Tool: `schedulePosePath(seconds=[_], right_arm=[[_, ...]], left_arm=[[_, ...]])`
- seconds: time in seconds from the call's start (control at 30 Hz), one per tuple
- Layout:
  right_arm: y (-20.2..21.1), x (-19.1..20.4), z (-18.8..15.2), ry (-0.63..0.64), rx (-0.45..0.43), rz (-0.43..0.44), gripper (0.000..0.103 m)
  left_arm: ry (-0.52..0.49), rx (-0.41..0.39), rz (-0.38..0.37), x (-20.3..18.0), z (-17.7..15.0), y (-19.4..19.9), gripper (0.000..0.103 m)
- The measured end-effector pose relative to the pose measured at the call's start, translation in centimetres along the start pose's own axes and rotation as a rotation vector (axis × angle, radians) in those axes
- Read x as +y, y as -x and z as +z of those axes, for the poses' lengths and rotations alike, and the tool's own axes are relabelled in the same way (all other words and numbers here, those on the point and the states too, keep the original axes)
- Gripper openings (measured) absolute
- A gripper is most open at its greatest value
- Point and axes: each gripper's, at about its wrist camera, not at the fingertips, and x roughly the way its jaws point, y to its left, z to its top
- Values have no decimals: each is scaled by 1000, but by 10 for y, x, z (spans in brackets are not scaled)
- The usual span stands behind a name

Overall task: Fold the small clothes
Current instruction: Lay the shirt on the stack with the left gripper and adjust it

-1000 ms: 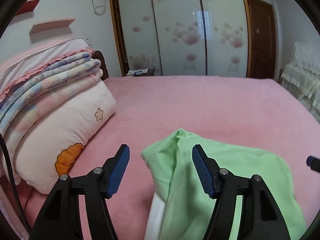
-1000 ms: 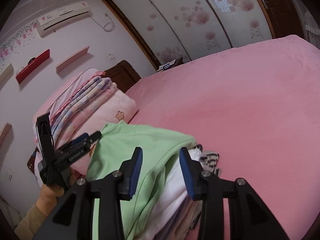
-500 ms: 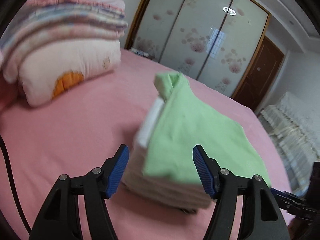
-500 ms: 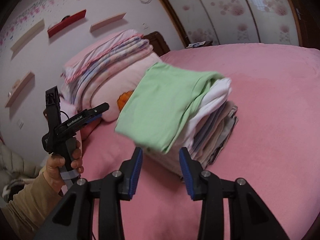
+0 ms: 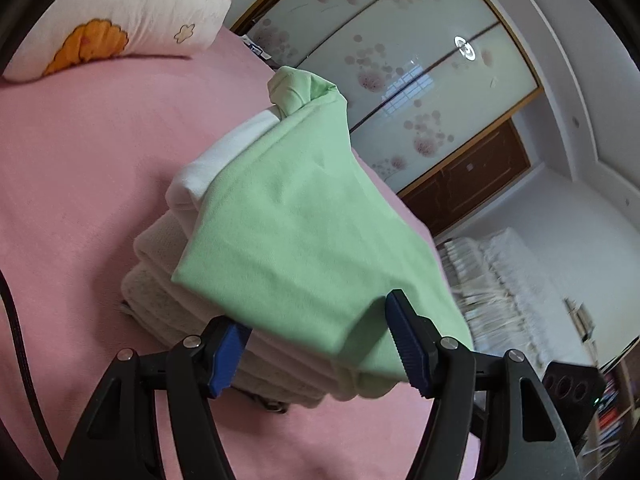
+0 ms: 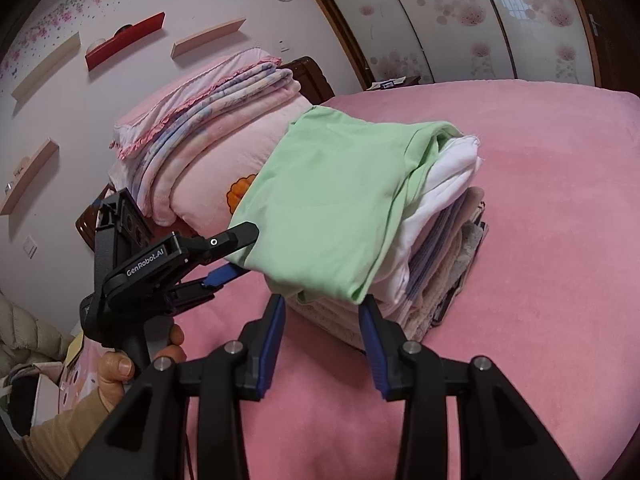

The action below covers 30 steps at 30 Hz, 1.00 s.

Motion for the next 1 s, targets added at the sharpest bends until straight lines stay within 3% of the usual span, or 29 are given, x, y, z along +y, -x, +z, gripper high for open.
schedulePosePath(seconds=[0.07,0.13,0.2,0.3,0.67,0.83,1.0], right_arm=[[0,0,0,4,-1,3,38],[1,1,-2,15,0,8,38],[1,3,-5,28,4,7,38],[0,5,-8,43,7,14,38],[-15,34,-16,55,-14,112,38],[-18,43,-11,12,-50,197,38],[-8,28,-2,-95,-89,267,38]], left_arm=[[34,-10,-23,2,-1,-2,60],[41,-28,-12,3,2,-3,46],[27,-56,12,-3,2,1,17],[-8,-86,70,-22,7,11,9],[-76,-107,76,-99,46,25,7],[-88,-102,72,-108,54,25,7],[-91,-93,82,-109,56,24,7]])
